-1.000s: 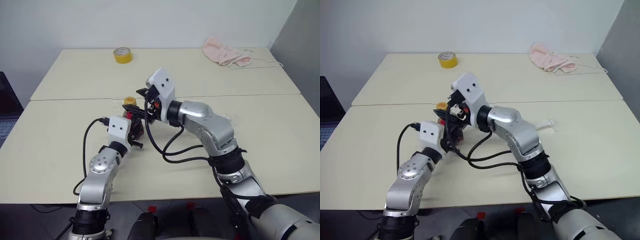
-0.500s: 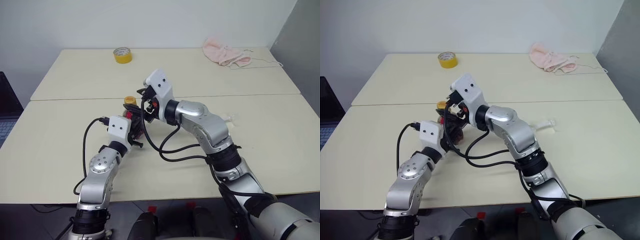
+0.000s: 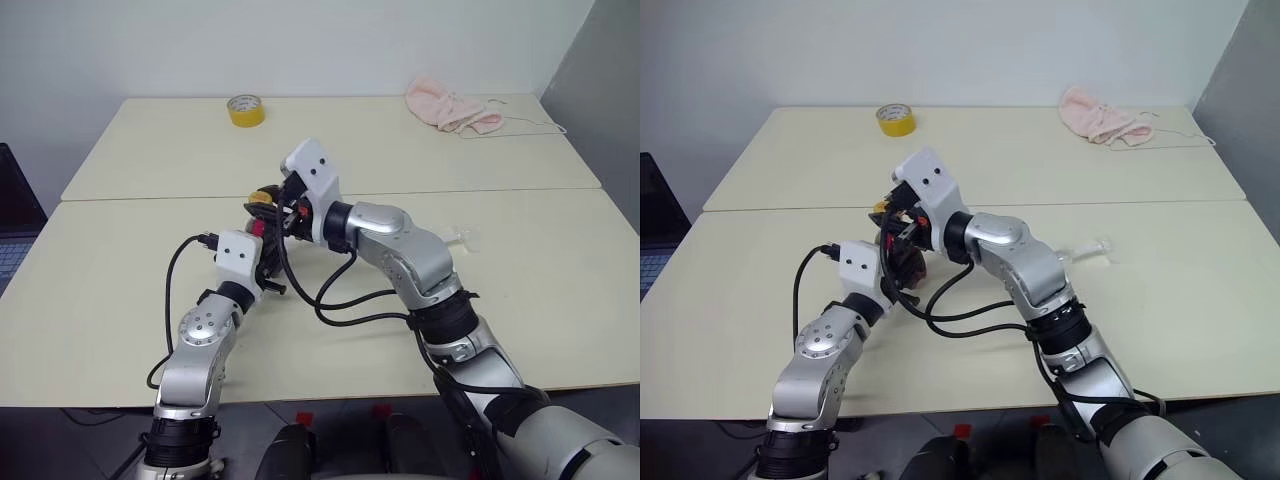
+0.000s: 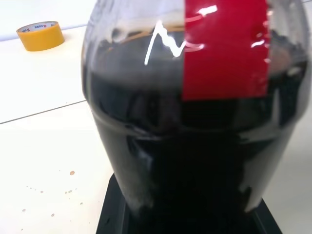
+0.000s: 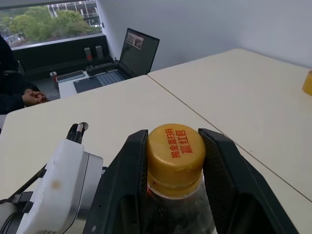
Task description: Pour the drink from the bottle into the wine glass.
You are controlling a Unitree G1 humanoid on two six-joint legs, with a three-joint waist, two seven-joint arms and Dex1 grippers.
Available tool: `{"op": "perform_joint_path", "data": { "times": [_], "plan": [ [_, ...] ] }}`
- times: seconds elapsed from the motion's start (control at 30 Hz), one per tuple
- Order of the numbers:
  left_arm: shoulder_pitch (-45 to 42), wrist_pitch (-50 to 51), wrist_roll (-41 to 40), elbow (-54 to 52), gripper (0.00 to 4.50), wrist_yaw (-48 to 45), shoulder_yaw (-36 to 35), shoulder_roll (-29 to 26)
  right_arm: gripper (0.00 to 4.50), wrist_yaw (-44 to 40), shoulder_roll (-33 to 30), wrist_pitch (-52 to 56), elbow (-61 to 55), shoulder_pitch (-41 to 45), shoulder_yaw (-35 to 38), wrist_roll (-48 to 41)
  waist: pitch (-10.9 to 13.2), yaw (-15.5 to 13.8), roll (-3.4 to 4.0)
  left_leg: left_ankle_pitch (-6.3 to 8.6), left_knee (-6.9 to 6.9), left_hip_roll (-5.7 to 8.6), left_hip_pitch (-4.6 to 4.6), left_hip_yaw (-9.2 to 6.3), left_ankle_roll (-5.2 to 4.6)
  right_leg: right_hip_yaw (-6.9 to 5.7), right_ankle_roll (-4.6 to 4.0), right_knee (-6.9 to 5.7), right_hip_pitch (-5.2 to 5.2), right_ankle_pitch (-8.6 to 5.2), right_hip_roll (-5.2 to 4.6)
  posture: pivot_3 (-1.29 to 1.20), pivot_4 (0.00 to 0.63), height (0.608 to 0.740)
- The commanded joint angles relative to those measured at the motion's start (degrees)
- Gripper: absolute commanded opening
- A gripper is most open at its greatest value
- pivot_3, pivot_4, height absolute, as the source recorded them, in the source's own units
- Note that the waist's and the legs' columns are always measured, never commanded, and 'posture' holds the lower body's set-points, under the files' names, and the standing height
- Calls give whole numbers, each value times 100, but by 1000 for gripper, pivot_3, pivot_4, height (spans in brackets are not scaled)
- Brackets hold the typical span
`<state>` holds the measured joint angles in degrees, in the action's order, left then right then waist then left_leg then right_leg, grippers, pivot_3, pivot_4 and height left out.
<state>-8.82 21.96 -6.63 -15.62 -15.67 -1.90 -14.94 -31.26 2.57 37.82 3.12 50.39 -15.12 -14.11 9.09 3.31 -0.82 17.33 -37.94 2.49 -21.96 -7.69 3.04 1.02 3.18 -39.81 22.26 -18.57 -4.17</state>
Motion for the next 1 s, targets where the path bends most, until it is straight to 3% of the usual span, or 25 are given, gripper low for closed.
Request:
{"op": "perform_joint_path", "data": {
  "times": [0.03, 0.27, 0.57, 0.83, 1.0],
  "plan": [
    [-53, -136, -9, -255, 753, 25, -53, -17, 1267, -310, 147, -374, -156, -30, 266, -392, 0, 0, 0, 0, 0, 0, 0, 0, 0, -1, 0, 0, 0, 0, 0, 0, 150, 740],
    [-30, -137, -8, -286, 746, 42, -35, 4, 1266, -845, 375, -987, 119, -300, 382, -709, 0, 1, 0, 0, 0, -1, 0, 1, 0, 0, 0, 0, 0, 0, 0, 0, 150, 740],
    [21, -143, -6, -327, 746, 46, -23, -2, 1254, -681, 529, -1046, 160, -501, 436, -755, 0, 2, 0, 0, -1, 1, 1, -1, 0, 0, 0, -3, 0, 0, -1, 0, 150, 740],
    [59, -166, -26, -360, 746, 46, -76, -20, 1238, -454, -749, -1073, -1626, -1182, 507, -352, 0, -40, 0, 0, -6, 5, -5, -1, 0, 0, 0, 4, -2, 0, -4, 0, 150, 740],
    [72, -192, -45, -337, 746, 41, -122, -17, 1238, -254, -1575, -874, -2796, -2190, 915, -394, -1, -43, -2, 0, 2, -1, -4, 0, 0, -1, 0, 5, -2, 0, 0, 0, 150, 740]
  ]
}}
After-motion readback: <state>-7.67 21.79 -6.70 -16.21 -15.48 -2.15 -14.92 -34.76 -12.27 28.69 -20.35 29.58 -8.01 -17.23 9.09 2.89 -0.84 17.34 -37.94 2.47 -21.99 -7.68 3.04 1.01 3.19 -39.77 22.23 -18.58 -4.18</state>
